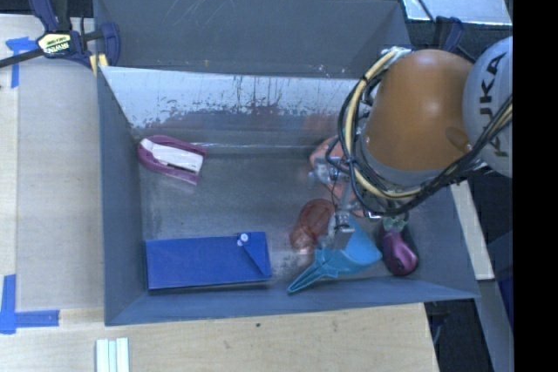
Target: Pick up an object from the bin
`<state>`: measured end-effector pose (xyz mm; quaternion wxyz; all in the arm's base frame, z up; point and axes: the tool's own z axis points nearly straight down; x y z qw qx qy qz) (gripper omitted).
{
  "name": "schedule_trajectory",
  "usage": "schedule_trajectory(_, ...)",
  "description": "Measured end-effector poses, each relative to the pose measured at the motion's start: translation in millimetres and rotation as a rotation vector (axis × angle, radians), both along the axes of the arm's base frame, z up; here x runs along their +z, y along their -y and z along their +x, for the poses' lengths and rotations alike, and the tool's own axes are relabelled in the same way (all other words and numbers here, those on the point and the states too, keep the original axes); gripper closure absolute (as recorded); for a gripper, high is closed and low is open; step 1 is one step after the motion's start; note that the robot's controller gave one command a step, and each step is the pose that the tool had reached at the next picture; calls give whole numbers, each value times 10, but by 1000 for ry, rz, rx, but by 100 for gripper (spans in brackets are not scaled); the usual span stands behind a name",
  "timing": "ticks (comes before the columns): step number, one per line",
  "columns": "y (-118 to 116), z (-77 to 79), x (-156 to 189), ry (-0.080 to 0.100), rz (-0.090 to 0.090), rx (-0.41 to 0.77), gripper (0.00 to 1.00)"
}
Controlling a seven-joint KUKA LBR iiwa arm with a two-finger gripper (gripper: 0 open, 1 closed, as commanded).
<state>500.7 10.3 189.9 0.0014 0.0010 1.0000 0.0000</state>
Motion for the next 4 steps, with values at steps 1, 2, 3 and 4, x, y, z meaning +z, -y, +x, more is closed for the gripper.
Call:
schedule_trajectory(1, 0, 0, 0, 0, 0, 0, 100)
schedule_trajectory(2, 0, 0, 0, 0, 0, 0, 0)
schedule_trajectory(3, 0, 0, 0, 0, 0, 0, 0)
schedule_trajectory(4, -58, 85, -898, 6, -1, 108, 0)
